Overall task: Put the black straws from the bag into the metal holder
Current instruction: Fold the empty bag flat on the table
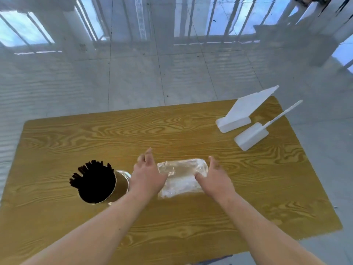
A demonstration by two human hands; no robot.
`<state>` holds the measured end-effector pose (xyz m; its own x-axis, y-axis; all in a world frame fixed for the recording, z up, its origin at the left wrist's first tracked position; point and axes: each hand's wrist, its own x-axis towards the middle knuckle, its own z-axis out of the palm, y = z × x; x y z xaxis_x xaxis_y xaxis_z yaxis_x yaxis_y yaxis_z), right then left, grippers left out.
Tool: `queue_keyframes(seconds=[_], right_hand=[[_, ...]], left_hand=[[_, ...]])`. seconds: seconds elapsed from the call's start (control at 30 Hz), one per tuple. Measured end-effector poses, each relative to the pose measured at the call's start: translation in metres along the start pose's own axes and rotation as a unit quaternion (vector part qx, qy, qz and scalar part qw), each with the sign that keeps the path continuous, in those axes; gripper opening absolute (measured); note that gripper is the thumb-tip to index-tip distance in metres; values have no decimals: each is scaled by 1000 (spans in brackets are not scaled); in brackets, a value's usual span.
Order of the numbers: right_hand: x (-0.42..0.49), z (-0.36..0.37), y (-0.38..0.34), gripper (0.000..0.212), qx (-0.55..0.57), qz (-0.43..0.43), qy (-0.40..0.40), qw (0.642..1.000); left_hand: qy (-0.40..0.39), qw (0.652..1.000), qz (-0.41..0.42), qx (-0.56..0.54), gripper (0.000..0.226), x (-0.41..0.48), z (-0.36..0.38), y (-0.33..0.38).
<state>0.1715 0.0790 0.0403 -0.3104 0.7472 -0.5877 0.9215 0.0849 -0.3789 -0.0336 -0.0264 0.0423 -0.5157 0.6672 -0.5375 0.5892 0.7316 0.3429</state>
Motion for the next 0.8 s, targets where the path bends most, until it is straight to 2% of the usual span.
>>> queue_keyframes(seconds=[0.1, 0.2, 0.3, 0.5, 0.8], right_hand=[[2, 17, -4, 78, -70, -160, 108, 979], [18, 39, -5, 69, -88, -273, 124, 950], [32, 65, 11, 68, -168, -270, 69, 946], [54, 98, 40, 66, -173, -312, 168, 919], [50, 95, 36, 66, -191, -289, 126, 930]], left_hand=[[99, 988, 116, 21, 82, 3, 27, -1], [107, 975, 195, 20, 70, 9, 57, 4], [55, 975, 191, 97, 65, 19, 93, -4], [154, 954, 232, 109, 66, 33, 130, -19], [140, 959, 206, 135, 63, 29, 128, -14]])
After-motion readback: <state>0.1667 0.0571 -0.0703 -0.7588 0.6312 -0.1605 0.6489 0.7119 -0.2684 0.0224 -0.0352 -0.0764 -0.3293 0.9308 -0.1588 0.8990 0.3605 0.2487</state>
